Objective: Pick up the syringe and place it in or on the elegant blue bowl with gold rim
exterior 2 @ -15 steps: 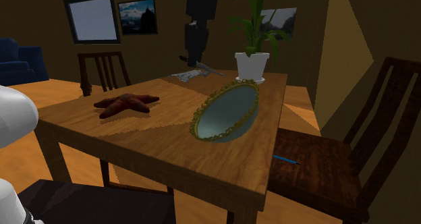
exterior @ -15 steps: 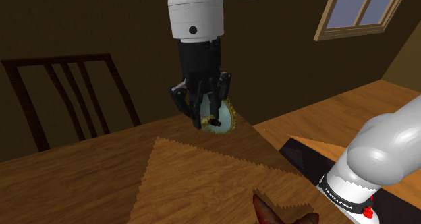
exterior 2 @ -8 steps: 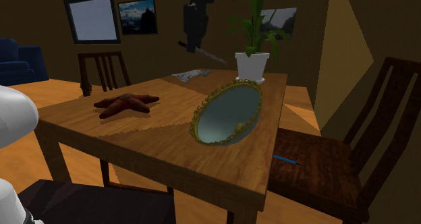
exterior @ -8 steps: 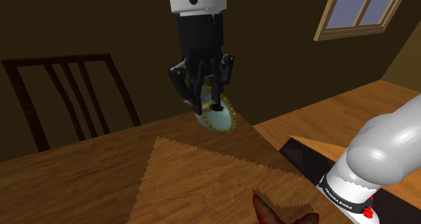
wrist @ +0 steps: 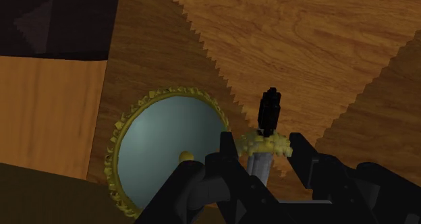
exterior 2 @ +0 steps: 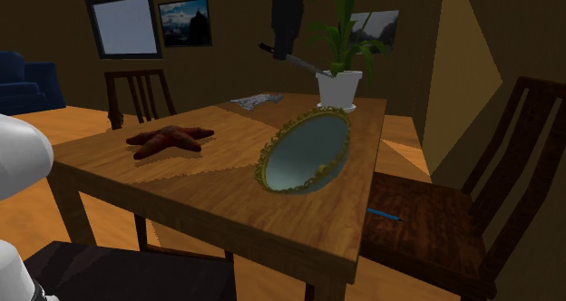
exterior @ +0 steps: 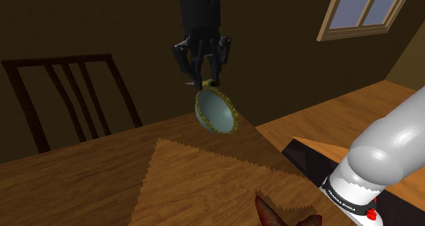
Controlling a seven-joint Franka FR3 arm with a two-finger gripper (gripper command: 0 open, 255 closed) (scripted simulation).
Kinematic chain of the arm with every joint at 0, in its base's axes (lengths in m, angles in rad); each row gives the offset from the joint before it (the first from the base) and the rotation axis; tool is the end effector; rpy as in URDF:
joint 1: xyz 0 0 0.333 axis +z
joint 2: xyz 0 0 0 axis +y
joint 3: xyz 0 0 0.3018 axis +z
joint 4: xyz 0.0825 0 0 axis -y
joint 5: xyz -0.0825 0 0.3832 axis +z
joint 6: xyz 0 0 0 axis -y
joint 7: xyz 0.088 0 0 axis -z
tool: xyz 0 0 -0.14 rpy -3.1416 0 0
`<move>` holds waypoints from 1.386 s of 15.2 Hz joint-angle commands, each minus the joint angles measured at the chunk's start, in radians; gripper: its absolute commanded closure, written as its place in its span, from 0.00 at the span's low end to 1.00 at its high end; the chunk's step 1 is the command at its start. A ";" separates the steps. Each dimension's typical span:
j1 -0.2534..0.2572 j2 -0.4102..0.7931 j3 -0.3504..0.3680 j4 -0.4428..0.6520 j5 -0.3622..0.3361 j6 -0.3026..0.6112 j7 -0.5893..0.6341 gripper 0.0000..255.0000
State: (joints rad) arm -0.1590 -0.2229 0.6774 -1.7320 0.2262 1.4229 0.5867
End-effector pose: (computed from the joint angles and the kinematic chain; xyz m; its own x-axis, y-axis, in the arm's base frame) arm 0.3858 0.2924 0.5785 0.9847 -0.0707 -0.1593 -0.0714 -0.9974 0.0014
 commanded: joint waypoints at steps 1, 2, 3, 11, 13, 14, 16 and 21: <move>-0.017 0.037 -0.013 0.027 -0.029 -0.002 -0.028 1.00; -0.026 0.057 -0.019 0.044 -0.044 -0.005 -0.041 1.00; -0.034 0.078 -0.025 0.063 -0.059 -0.008 -0.053 1.00; -0.033 0.057 -0.029 -0.050 -0.049 0.086 -0.075 1.00; -0.033 0.052 -0.029 -0.081 -0.047 0.113 -0.079 1.00; -0.032 0.050 -0.029 -0.097 -0.045 0.126 -0.081 1.00; -0.031 0.047 -0.028 -0.126 -0.043 0.153 -0.085 1.00; -0.030 0.045 -0.026 -0.160 -0.041 0.185 -0.088 1.00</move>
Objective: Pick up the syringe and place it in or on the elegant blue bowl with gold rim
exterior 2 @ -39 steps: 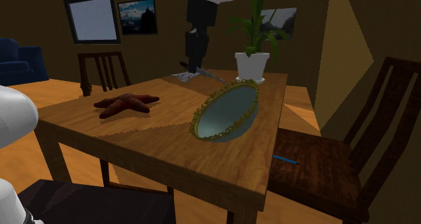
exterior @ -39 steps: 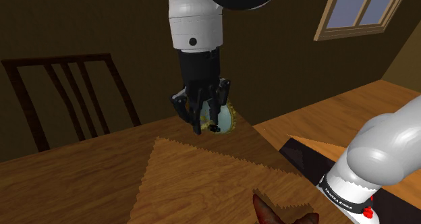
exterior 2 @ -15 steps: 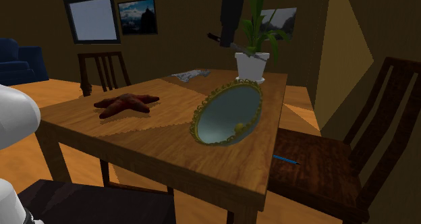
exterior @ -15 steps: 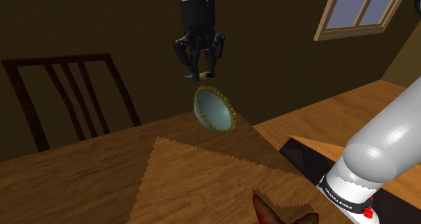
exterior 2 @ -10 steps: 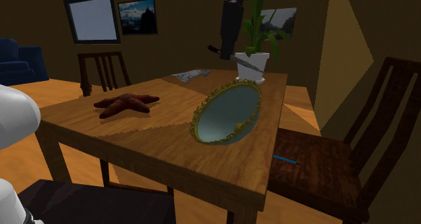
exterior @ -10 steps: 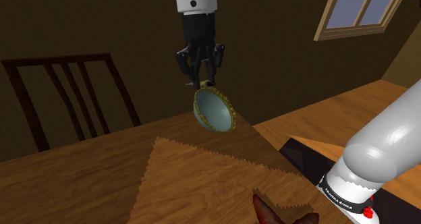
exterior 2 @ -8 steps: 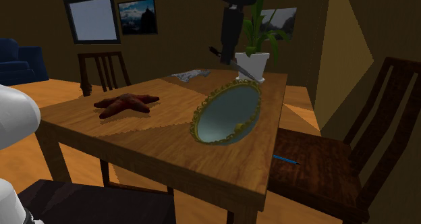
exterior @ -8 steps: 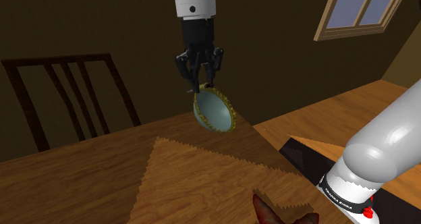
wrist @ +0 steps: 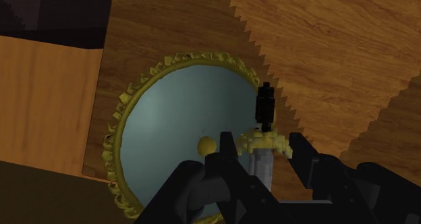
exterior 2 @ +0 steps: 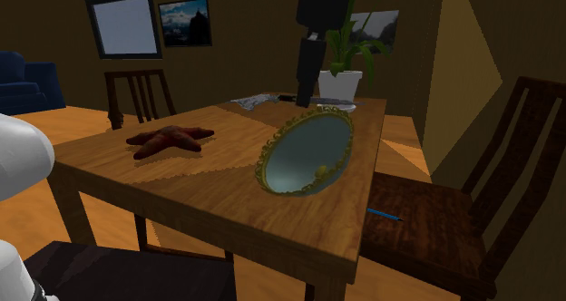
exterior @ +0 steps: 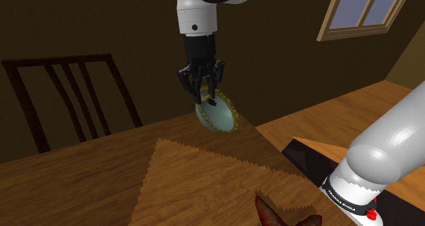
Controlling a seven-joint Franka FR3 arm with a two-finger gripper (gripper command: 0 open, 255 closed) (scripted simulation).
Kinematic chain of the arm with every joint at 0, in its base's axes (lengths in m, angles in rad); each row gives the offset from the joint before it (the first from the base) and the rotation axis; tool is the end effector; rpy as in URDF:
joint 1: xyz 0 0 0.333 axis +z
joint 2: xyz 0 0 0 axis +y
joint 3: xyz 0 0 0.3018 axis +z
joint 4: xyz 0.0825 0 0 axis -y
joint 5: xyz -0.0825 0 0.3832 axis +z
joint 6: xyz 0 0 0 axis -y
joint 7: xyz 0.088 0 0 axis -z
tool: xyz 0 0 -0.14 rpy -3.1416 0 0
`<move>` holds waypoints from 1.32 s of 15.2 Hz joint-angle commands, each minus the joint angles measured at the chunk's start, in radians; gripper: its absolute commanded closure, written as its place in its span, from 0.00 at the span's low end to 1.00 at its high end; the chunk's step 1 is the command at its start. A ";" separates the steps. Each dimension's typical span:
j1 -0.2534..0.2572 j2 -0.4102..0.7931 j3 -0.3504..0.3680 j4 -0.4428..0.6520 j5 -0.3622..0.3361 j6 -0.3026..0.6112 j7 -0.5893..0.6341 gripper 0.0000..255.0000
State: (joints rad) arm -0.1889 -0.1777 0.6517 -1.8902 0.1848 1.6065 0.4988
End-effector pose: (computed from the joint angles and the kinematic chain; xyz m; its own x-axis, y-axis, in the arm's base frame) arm 0.4285 0.2585 0.5045 0.9848 -0.0701 -0.1590 -0.0707 -0.9975 0.0018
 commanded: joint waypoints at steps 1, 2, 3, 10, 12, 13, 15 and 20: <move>0.000 0.000 0.000 -0.002 0.000 0.001 -0.001 1.00; 0.000 0.000 0.000 -0.002 0.000 0.001 -0.001 1.00; 0.000 0.000 0.000 -0.002 0.000 0.001 -0.001 1.00; 0.000 0.000 0.000 -0.002 0.000 0.001 -0.001 0.00; -0.002 0.009 -0.001 0.039 -0.006 -0.032 0.004 0.00; -0.004 0.020 -0.001 0.082 -0.012 -0.065 0.010 0.00; -0.007 0.045 0.001 0.162 -0.026 -0.124 0.022 0.00; -0.007 0.045 0.001 0.162 -0.026 -0.124 0.022 0.00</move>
State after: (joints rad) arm -0.1957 -0.1341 0.6526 -1.7301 0.1591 1.4836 0.5207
